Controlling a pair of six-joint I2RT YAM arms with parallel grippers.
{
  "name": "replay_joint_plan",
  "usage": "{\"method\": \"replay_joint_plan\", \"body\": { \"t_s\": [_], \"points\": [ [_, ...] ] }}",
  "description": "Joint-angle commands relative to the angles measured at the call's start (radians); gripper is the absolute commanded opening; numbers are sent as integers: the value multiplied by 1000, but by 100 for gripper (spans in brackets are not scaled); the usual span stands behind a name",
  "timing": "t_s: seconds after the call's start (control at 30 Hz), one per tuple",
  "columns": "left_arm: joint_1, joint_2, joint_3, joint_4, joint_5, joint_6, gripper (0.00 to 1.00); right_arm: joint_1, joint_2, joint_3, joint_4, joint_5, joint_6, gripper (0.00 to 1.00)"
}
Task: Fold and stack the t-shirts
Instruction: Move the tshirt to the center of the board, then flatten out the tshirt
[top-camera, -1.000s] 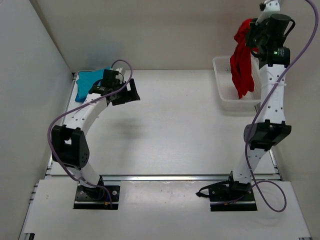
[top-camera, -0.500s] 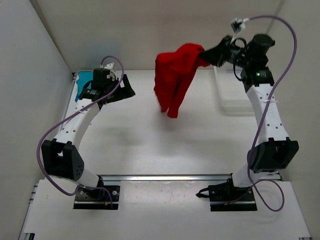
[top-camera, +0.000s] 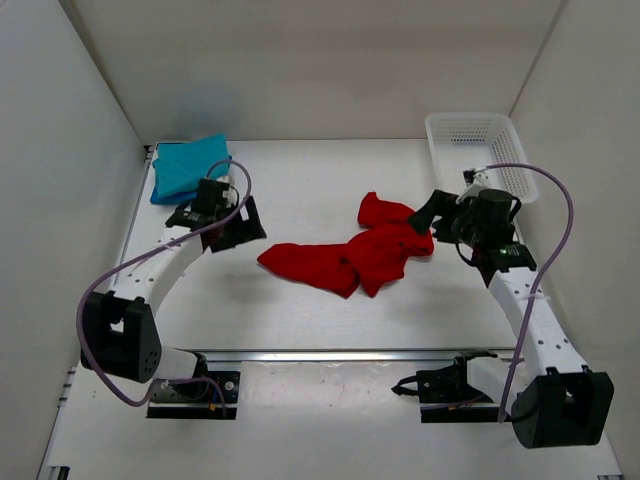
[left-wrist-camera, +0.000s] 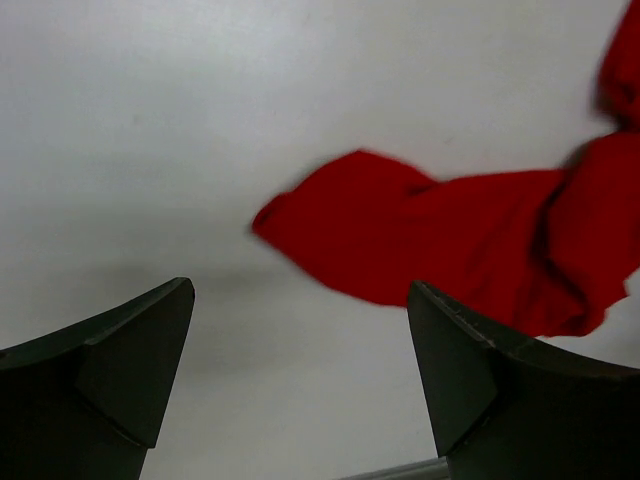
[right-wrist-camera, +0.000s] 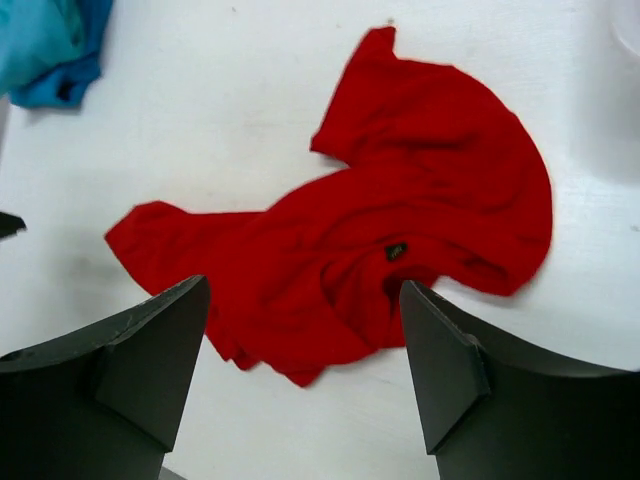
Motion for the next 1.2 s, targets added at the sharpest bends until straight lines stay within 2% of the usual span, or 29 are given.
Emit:
{"method": "replay_joint_plan", "body": {
  "t_s": [0.0, 0.07, 0.17, 0.27, 0.43, 0.57, 0.73, 0.9, 0.93, 0.97, 1.0, 1.03, 1.07, 1.1, 1.13, 1.17],
  "points": [
    [-6, -12, -94, -49, -30, -56, 98, 72, -54, -30, -76, 162, -60, 74],
    [0, -11, -169, -38, -14, -65, 99, 216, -49, -52, -121, 264, -63, 74],
    [-14, 5, -228, 28, -10, -70, 97, 294, -23, -113, -158, 341, -42, 72],
    [-52, 32, -219, 80, -16, -80, 95, 282, 8, -177, -146, 302, -13, 65],
    [-121, 100, -199, 179, -115, -88, 94, 301, 40, -302, 31, 216, -1, 67],
    [-92, 176, -199, 233, -82, -84, 88, 302, 110, -280, 111, 220, -13, 67],
    [-113, 206, -191, 322, -110, -97, 88, 290, 216, -239, 203, 198, 18, 67],
    [-129, 324, -110, 301, -134, -71, 72, 282, 267, -243, 227, 204, 22, 61],
    [-127, 339, -105, 302, -126, -71, 59, 285, 276, -242, 239, 188, 29, 58],
    [-127, 344, -108, 305, -90, -62, 50, 285, 279, -240, 238, 178, 26, 56],
    [-130, 350, -110, 316, -80, -67, 32, 282, 284, -239, 240, 181, 26, 53],
    [-130, 345, -113, 319, -88, -67, 15, 293, 296, -228, 238, 182, 29, 47],
    [-152, 326, -127, 328, -93, -61, 9, 299, 287, -227, 240, 194, 21, 41],
    [-161, 316, -130, 336, -100, -54, 0, 296, 287, -230, 253, 188, 21, 27],
    [-164, 296, -134, 342, -100, -44, 0, 292, 282, -225, 263, 187, 19, 8],
    [-163, 269, -128, 356, -96, -39, 0, 285, 272, -219, 257, 193, 24, 0]
  ]
}}
